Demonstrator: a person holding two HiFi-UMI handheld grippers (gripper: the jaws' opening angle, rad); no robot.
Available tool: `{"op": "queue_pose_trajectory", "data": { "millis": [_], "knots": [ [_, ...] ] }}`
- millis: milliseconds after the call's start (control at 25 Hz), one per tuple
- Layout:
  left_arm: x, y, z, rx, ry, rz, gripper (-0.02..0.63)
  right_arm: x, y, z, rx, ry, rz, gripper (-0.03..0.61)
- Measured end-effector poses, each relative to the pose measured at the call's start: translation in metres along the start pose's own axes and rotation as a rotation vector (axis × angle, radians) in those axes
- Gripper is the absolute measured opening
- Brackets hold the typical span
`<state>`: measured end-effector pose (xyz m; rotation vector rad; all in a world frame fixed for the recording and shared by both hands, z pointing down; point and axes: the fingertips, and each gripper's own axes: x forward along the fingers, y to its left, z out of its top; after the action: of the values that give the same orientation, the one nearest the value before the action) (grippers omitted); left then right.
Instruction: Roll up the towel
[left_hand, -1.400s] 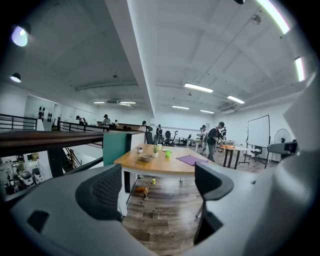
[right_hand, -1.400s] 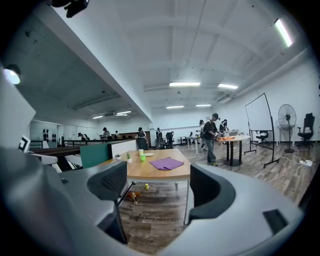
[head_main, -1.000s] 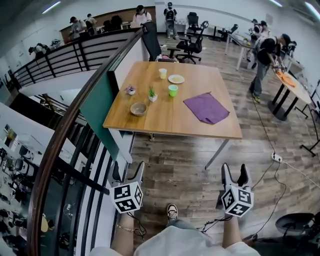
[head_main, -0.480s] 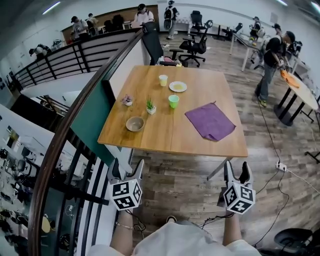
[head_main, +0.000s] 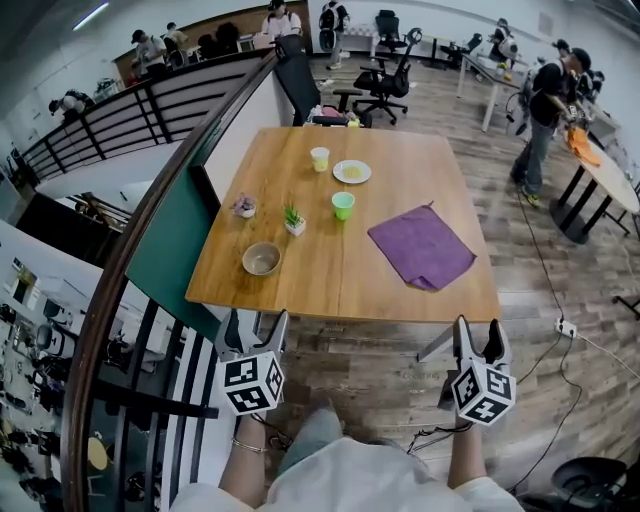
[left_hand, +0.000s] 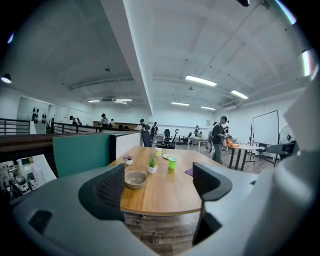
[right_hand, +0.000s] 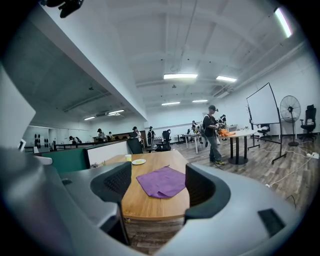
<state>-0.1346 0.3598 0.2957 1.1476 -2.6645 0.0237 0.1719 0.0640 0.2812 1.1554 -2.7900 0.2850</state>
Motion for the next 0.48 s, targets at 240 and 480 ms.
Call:
{"op": "queue_pose_trajectory", "data": {
  "millis": [240, 480],
  "knots": [
    [0.06, -0.003, 0.009, -0.001, 0.0, -0.062, 0.43, 0.036, 0.002, 0.002, -0.009, 0.007, -0.046, 0.339],
    [0.142, -0.011, 0.02, -0.005, 0.009, -0.156, 0.43, 0.082, -0.001, 0.015, -0.014, -0.002, -0.132, 0.338]
  ]
}}
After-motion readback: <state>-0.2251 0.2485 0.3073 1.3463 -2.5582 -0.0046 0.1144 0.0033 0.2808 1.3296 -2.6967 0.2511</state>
